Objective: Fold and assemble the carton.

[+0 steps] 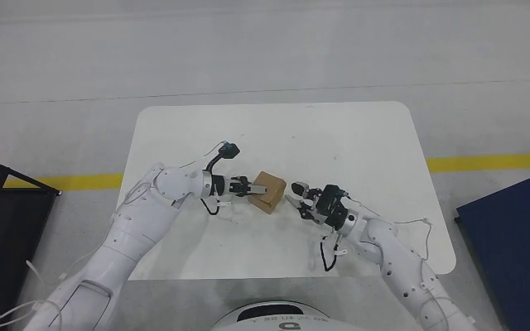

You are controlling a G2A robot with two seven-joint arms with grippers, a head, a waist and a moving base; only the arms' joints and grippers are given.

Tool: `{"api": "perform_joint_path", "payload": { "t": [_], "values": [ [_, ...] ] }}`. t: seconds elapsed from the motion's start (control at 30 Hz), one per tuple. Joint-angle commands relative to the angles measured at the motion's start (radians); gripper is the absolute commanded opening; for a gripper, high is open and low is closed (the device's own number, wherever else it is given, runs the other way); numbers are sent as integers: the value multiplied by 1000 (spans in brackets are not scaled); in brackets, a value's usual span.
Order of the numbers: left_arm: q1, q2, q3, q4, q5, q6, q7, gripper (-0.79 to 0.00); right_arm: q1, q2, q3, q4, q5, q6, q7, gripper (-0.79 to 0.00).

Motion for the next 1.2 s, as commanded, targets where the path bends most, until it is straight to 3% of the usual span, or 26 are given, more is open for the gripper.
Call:
{"api": "perform_joint_path", "payload": {
  "t": [0.0,0.43,0.6,1.17],
  "values": [
    [-1,0,2,2,-2,-1,0,0,11,-3,-7,9,4,14,11,-502],
    [-8,-1,8,13,-32,-24,-6,0,41,-17,-39,37,10,111,45,-453],
    [-10,-2,14,17,-36,-25,-9,0,45,-19,-46,34,4,118,50,-413],
    [-21,-4,31,23,-43,-27,-17,0,62,-24,-61,37,0,104,72,-409]
  ]
}}
